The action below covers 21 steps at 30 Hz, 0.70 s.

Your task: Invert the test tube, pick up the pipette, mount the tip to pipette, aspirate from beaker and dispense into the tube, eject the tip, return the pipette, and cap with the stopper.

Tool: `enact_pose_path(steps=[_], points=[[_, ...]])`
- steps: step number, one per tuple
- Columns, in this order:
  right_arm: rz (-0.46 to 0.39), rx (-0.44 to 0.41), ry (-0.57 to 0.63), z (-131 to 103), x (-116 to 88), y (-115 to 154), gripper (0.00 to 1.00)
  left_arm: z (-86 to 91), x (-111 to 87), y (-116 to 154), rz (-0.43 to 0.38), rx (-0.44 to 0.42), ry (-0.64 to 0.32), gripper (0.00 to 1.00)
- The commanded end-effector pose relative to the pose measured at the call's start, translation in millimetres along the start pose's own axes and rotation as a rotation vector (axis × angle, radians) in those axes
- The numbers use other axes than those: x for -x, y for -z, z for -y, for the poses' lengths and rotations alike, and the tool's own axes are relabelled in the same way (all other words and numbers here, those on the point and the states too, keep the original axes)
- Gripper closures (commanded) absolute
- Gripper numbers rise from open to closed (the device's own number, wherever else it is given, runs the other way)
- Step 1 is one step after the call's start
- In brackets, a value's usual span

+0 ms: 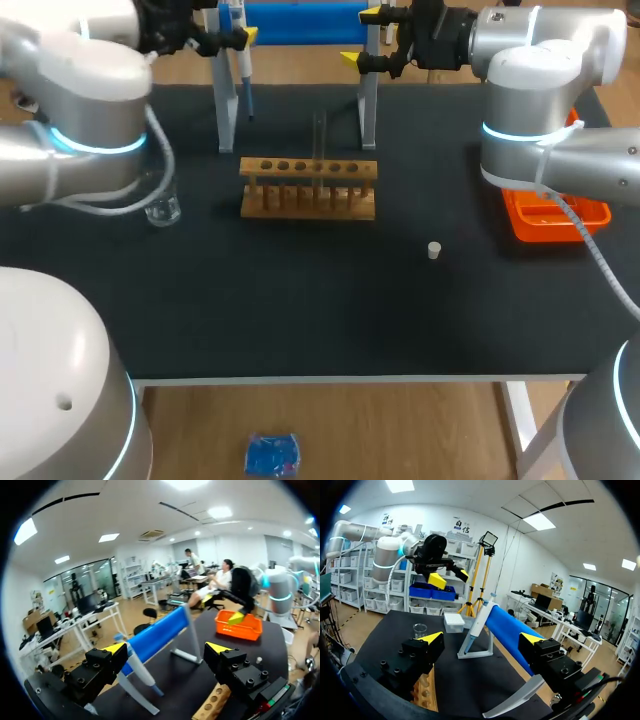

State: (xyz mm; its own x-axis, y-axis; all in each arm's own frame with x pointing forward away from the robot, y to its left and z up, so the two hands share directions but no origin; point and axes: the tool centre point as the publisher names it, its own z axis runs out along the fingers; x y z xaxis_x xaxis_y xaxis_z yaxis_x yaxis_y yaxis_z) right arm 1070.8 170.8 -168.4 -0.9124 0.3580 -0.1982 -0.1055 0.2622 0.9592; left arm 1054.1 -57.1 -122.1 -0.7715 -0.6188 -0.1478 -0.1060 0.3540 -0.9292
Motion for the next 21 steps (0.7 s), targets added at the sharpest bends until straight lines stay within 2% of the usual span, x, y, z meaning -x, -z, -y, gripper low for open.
enact_pose_path(steps=[1, 17, 18, 21], points=[[0.000, 0.000, 0.001, 0, 0, 1, 0.00, -4.7, 0.5, 24, -0.729, -0.171, -0.133, 0.00], [0.000, 0.000, 0.001, 0, 0, 1, 0.00, -4.7, 0.5, 24, -0.729, -0.171, -0.133, 0.00], [0.000, 0.000, 0.001, 0, 0, 1, 0.00, -1.8, -6.9, 23, -0.765, -0.147, -0.151, 0.00], [0.000, 0.000, 0.001, 0, 0, 1, 0.00, 12.4, -31.9, 32, -0.755, -0.077, -0.166, 0.00]])
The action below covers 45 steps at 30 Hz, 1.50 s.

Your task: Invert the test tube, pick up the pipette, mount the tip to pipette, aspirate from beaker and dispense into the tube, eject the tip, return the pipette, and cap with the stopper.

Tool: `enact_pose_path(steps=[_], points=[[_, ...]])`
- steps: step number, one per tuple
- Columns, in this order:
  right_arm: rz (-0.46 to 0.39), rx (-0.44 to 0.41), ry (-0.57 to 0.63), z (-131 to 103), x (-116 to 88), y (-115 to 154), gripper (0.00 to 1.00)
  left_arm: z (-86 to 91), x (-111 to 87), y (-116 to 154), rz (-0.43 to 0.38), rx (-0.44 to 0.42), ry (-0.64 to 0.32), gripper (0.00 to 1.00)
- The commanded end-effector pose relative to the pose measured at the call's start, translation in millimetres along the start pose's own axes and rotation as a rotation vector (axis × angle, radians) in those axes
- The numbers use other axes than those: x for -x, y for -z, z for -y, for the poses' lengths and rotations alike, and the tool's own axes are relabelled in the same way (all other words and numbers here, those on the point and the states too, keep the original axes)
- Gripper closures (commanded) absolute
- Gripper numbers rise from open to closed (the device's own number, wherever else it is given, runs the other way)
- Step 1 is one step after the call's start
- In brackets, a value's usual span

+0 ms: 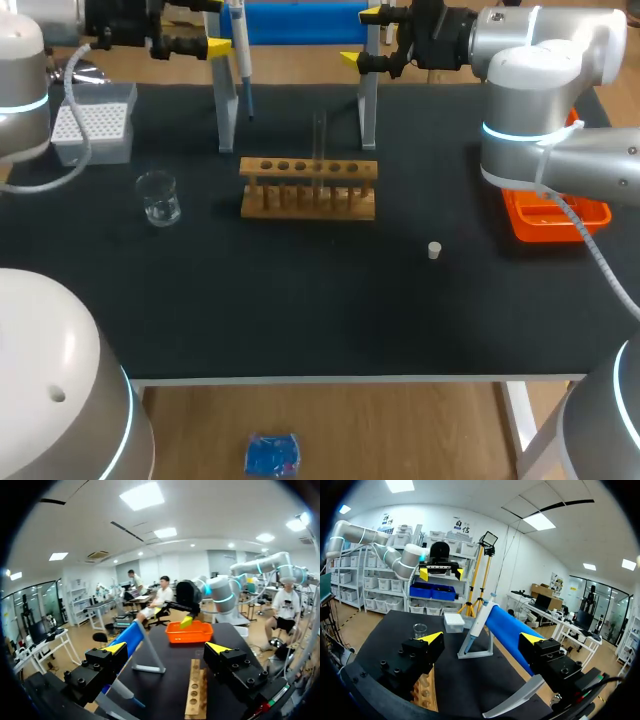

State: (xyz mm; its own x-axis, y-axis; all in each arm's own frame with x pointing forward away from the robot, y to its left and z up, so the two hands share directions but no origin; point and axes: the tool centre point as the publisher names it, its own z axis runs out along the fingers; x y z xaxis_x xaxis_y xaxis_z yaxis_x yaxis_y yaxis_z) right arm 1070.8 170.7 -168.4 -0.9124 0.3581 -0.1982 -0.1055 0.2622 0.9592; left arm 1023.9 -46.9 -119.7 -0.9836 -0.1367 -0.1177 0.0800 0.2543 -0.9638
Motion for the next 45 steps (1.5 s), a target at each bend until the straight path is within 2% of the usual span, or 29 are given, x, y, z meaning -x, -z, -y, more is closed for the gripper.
enact_pose_path(steps=[1, 3, 5, 6, 7, 9, 13, 18, 40, 42, 45], points=[[0.000, 0.000, 0.001, 0, 0, 1, 0.00, 23.8, -21.2, -7, -0.225, 0.088, 0.002, 0.00], [0.000, 0.000, 0.001, 0, 0, 1, 0.00, 28.0, -38.7, -10, -0.174, 0.133, 0.024, 0.00], [0.000, 0.000, 0.001, 0, 0, 1, 0.00, 27.5, -54.0, -14, -0.101, 0.145, 0.057, 0.00], [0.000, 0.000, 0.001, 0, 0, 1, 0.00, 26.4, -61.5, -16, -0.051, 0.183, 0.080, 0.00], [0.000, 0.000, 0.001, 0, 0, 1, 0.00, 25.0, -68.7, -19, -0.011, 0.156, 0.097, 0.00], [0.000, 0.000, 0.001, 0, 0, 1, 0.00, 21.9, -81.7, -29, 0.048, 0.174, 0.137, 0.00], [0.000, 0.000, 0.001, 0, 0, 1, 0.00, 12.4, -99.5, -38, 0.133, 0.138, 0.202, 0.00], [0.000, 0.000, 0.001, 0, 0, 1, 0.00, 7.0, -110.7, -37, 0.187, 0.163, 0.218, 0.00], [0.000, 0.000, 0.001, 0, 0, 1, 0.00, 5.3, -114.1, -41, 0.180, 0.175, 0.224, 0.00], [0.000, 0.000, 0.001, 0, 0, 1, 0.00, 4.0, -116.8, -57, 0.155, 0.174, 0.197, 0.00], [0.000, 0.000, 0.001, 0, 0, 1, 0.00, -7.9, -122.8, -72, 0.150, 0.161, 0.184, 0.00]])
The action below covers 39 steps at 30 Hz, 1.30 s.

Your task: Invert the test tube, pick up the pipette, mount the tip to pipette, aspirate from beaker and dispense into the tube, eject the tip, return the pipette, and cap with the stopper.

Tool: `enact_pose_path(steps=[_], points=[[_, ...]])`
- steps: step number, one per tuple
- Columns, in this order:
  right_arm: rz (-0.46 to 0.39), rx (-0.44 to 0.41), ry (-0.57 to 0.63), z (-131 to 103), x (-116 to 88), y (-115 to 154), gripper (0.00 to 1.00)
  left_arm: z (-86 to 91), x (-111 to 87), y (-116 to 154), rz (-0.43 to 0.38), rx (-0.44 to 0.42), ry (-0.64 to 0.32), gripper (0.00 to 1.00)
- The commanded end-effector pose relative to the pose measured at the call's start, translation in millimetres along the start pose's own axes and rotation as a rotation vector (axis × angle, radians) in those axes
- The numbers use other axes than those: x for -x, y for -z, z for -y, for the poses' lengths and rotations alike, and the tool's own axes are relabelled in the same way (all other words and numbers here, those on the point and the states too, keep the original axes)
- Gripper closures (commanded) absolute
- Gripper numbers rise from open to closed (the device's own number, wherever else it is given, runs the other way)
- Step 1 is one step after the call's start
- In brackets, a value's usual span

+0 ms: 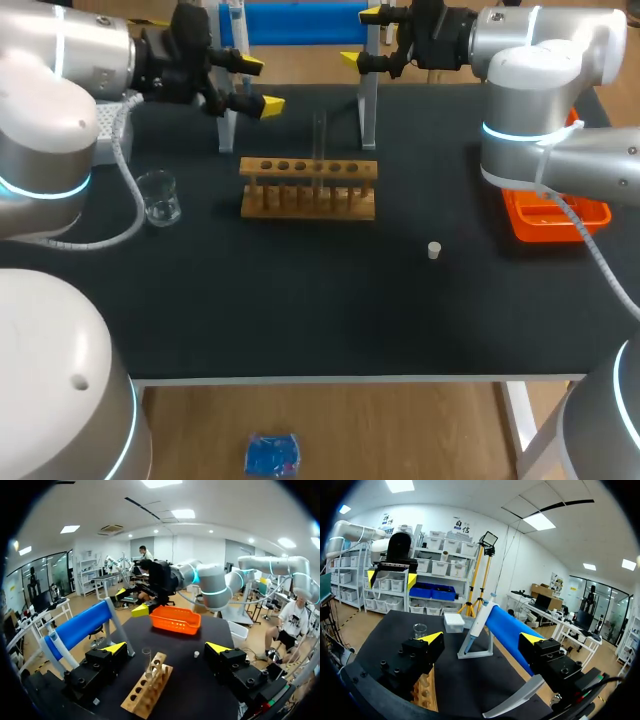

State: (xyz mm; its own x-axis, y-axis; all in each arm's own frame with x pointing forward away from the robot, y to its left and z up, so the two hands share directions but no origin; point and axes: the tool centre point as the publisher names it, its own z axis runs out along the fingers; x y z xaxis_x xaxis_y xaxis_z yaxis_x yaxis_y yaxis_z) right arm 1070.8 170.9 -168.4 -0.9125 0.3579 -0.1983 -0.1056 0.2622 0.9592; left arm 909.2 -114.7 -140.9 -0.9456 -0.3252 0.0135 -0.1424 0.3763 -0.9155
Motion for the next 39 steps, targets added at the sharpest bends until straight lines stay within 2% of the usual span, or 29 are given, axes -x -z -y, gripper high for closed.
enact_pose_path(steps=[1, 7, 12, 17, 25, 39], points=[[0.000, 0.000, 0.001, 0, 0, 1, 0.00, -12.4, -0.2, -25, 0.009, -0.030, 0.001, 0.00], [0.000, 0.000, 0.001, 0, 0, 1, 0.00, -34.4, -0.9, -37, 0.103, -0.078, 0.003, 0.00], [0.000, 0.000, 0.001, 0, 0, 1, 0.00, -48.0, 8.6, -39, 0.162, -0.120, -0.012, 0.00], [0.000, 0.000, 0.001, 0, 0, 1, 0.00, -54.1, 14.7, -44, 0.143, -0.126, -0.018, 0.00], [0.000, 0.000, 0.001, 0, 0, 1, 0.00, -57.9, 21.3, -41, 0.119, -0.080, -0.020, 0.00], [0.000, 0.000, 0.001, 0, 0, 1, 0.00, -58.3, 24.4, -41, 0.097, -0.062, -0.023, 0.00]])
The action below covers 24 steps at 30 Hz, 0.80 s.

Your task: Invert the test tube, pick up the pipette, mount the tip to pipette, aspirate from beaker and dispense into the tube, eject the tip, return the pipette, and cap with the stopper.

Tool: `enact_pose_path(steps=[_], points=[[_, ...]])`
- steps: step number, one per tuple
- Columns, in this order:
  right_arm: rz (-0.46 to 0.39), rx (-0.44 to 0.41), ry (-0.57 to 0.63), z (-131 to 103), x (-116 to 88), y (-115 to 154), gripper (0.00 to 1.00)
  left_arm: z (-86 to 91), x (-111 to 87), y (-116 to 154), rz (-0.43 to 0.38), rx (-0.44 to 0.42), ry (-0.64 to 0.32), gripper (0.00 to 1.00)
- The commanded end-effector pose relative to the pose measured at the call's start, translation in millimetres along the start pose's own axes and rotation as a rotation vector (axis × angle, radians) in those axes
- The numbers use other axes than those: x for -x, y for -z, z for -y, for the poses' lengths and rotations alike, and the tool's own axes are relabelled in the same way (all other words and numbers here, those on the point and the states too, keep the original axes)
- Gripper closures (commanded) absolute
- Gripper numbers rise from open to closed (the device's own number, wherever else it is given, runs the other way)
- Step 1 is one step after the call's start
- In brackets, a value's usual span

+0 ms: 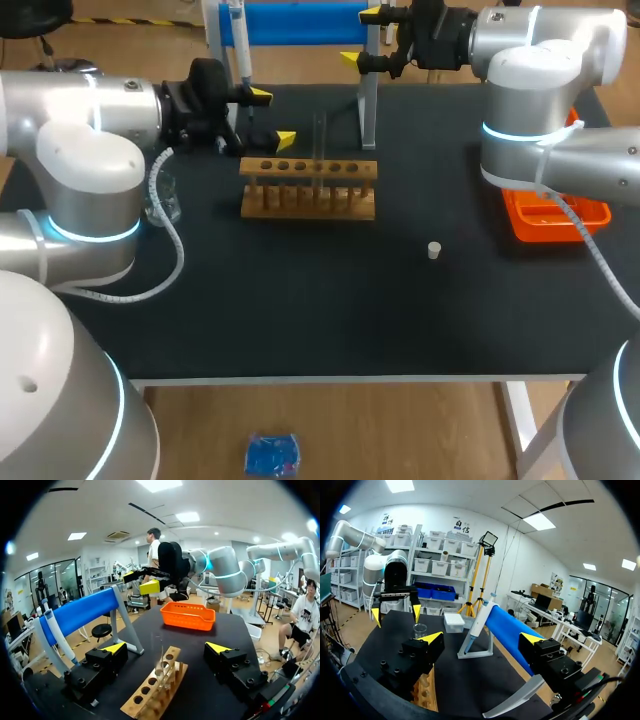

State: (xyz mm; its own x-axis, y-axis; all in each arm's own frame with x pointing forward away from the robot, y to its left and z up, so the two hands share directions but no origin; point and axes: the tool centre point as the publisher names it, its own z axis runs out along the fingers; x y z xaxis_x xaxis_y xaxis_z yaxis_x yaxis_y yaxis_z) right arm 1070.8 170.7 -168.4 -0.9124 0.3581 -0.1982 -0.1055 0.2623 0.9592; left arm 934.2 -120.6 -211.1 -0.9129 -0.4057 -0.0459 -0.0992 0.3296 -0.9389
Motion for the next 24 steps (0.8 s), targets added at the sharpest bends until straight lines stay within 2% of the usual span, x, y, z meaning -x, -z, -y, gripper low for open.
enact_pose_path(steps=[1, 9, 16, 21, 24], points=[[0.000, 0.000, 0.001, 0, 0, 1, 0.00, 0.2, 1.7, 0, -0.006, 0.002, 0.000, 0.00], [0.000, 0.000, 0.001, 0, 0, 1, 0.00, 0.2, 1.7, 0, -0.006, 0.002, 0.000, 0.00], [-0.010, 0.005, -0.007, 9, -40, 89, 0.00, 0.2, 1.7, 0, -0.006, 0.002, 0.000, 0.00], [-0.009, -0.016, -0.030, 26, -74, 153, 0.00, 0.2, 1.7, 0, -0.006, 0.002, 0.000, 0.00], [-0.024, -0.036, -0.040, 40, -93, 179, 0.00, 0.2, 1.7, 0, -0.006, 0.002, 0.000, 0.00]])
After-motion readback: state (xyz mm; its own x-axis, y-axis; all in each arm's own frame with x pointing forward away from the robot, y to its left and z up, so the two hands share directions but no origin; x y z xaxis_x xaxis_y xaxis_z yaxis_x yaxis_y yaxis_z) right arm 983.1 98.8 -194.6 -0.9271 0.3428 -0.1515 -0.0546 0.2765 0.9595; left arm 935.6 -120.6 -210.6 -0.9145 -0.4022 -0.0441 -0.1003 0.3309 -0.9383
